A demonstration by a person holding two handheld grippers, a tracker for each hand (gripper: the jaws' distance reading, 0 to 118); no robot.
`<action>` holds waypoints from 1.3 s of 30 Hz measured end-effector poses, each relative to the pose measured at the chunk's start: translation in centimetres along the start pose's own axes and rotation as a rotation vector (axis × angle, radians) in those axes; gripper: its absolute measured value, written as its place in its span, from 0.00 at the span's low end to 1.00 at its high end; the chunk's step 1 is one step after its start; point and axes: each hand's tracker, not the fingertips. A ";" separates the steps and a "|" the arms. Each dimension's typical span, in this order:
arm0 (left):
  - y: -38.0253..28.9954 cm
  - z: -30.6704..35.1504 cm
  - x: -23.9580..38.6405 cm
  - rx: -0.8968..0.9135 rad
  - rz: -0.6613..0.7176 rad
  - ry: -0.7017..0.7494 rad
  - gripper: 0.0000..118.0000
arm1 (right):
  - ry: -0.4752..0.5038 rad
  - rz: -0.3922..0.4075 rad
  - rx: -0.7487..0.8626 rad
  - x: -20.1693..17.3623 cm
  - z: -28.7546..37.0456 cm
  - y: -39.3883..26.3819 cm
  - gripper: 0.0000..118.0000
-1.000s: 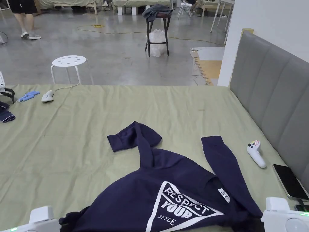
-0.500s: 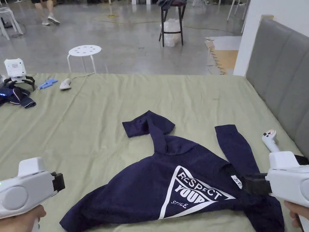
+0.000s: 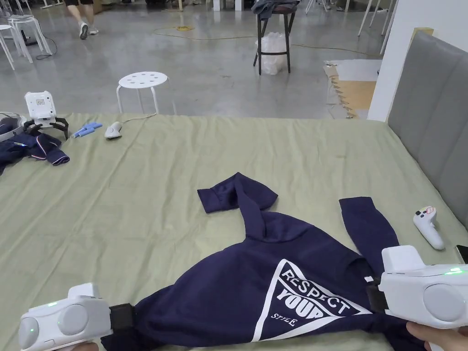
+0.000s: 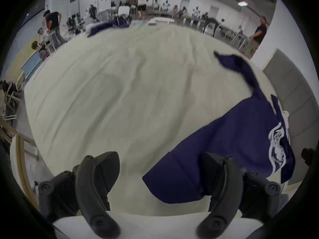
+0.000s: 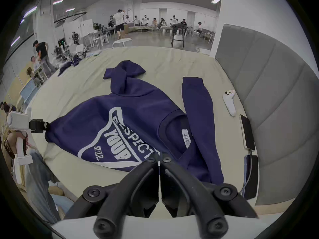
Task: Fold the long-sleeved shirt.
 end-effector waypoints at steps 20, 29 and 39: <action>0.9 3.8 3.4 0.096 -0.048 -0.144 0.10 | 0.045 0.060 0.017 0.8 -11.2 16.6 0.12; 0.5 4.6 3.4 0.125 0.000 -0.191 0.10 | 0.107 0.271 -0.312 -1.3 -26.1 21.8 0.69; 0.3 3.5 3.3 0.098 -0.002 -0.151 0.10 | 0.201 0.362 -0.418 -2.6 -25.9 21.8 0.05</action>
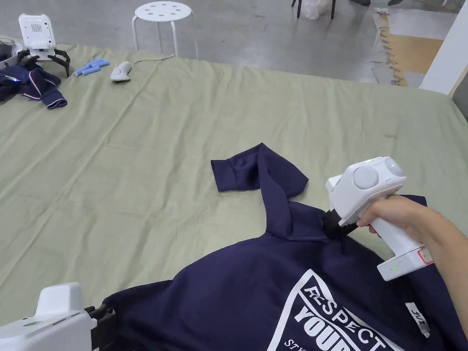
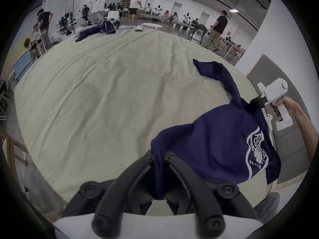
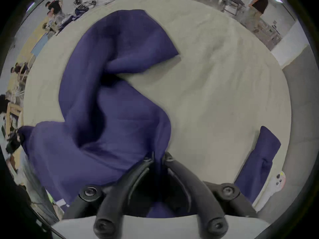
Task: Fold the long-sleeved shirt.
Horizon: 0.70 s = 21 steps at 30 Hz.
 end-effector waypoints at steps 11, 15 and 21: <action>18.8 5.0 5.0 0.303 -0.202 -0.080 0.10 | -0.111 -0.239 0.369 6.6 24.3 -4.7 0.05; 28.7 9.3 11.0 0.417 -0.273 -0.134 0.10 | -0.197 -0.266 0.533 9.1 35.4 -5.7 0.05; 42.1 16.4 20.1 0.639 -0.313 -0.181 0.10 | -0.387 -0.322 0.796 10.8 48.5 -3.4 0.05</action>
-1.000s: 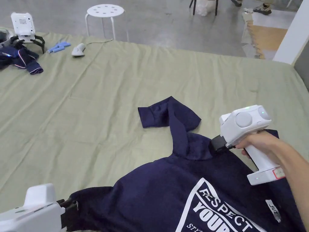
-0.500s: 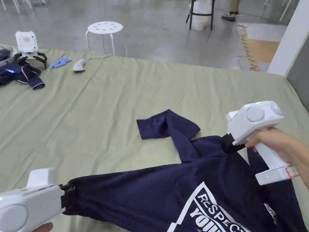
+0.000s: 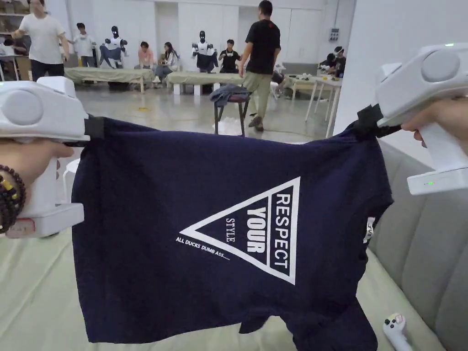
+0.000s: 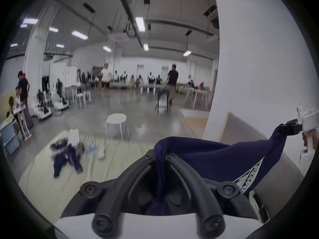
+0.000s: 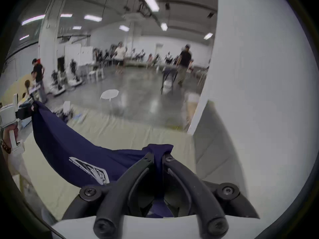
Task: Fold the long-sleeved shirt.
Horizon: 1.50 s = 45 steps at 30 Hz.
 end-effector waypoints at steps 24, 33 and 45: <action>1.6 -7.6 3.1 -0.058 0.042 -0.009 0.10 | -0.126 -0.065 0.041 1.9 -4.8 -0.7 0.05; -13.6 -8.0 0.8 -0.256 0.105 0.014 0.10 | -0.066 -0.090 -0.202 -1.3 -12.9 -16.2 0.05; -24.5 7.2 -0.1 -0.297 0.004 -0.018 0.10 | 0.030 -0.084 -0.242 -4.5 -0.2 -29.5 0.05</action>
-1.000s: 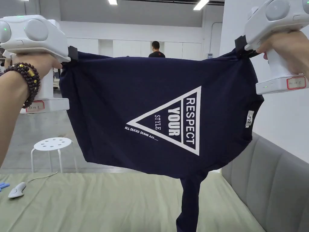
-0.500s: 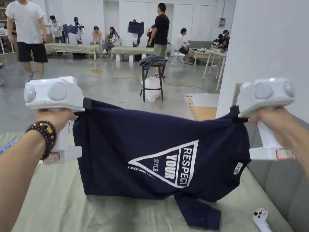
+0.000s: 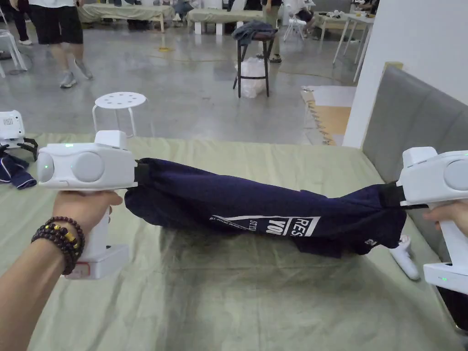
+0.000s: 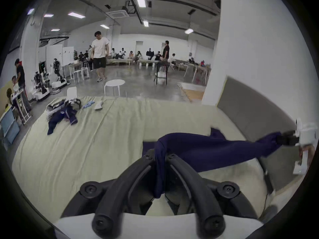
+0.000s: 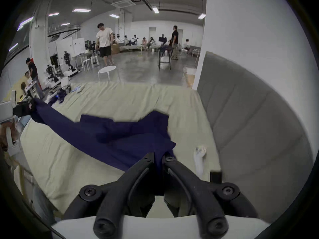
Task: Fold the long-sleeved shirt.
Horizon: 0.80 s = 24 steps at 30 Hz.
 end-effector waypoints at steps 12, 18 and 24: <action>-23.8 6.4 -1.7 -0.489 -0.066 -0.005 0.10 | 0.154 0.164 -0.572 -3.3 -0.2 -24.7 0.06; -26.6 9.4 -1.9 -0.559 -0.029 -0.027 0.10 | 0.162 0.244 -0.654 -4.7 0.9 -27.7 0.06; -26.0 9.0 -2.3 -0.478 -0.007 0.031 0.70 | 0.077 0.230 -0.524 -4.4 0.7 -25.9 0.66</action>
